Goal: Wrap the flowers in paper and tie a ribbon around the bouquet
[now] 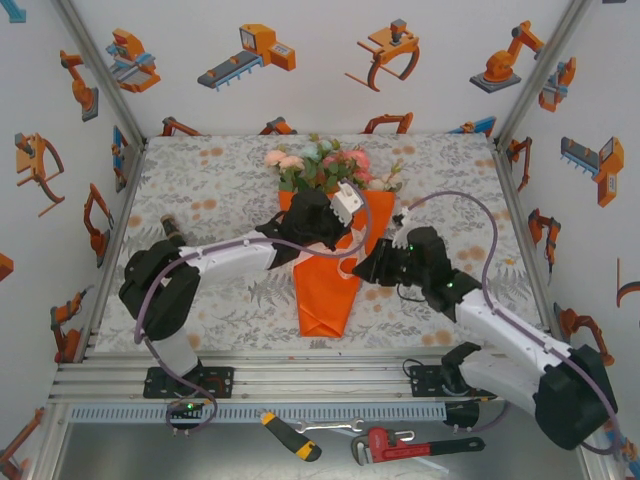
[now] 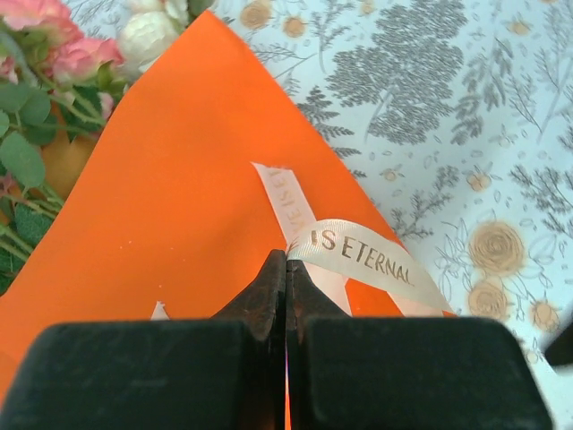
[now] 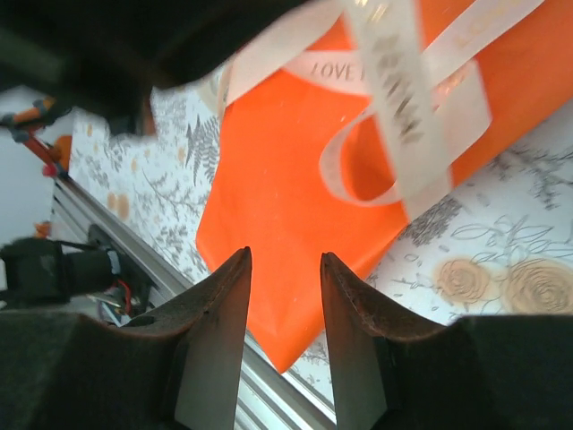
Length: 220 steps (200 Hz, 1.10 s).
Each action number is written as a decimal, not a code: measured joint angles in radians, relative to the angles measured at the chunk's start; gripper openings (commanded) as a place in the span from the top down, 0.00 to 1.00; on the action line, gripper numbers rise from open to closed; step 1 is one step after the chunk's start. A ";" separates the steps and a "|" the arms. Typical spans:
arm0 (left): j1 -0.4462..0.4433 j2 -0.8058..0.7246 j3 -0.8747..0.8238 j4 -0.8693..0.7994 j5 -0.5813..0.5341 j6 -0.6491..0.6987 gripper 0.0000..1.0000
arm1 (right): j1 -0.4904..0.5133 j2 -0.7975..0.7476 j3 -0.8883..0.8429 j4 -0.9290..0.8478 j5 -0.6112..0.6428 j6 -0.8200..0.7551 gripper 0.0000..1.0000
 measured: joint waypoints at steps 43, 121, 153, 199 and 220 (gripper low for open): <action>0.012 0.032 0.000 0.001 0.013 -0.075 1.00 | 0.044 0.103 -0.022 0.167 0.056 -0.146 0.54; 0.011 0.032 -0.014 0.011 0.027 -0.116 1.00 | 0.044 0.442 0.016 0.343 0.008 -0.224 0.56; 0.011 0.032 -0.015 0.013 0.027 -0.116 1.00 | 0.044 0.483 0.016 0.385 -0.009 -0.214 0.96; 0.019 0.032 -0.032 0.015 0.018 -0.112 0.63 | 0.034 0.297 0.016 0.389 -0.048 -0.134 1.00; 0.023 0.023 -0.053 0.022 0.011 -0.123 0.50 | 0.021 0.150 0.003 0.406 -0.001 -0.076 1.00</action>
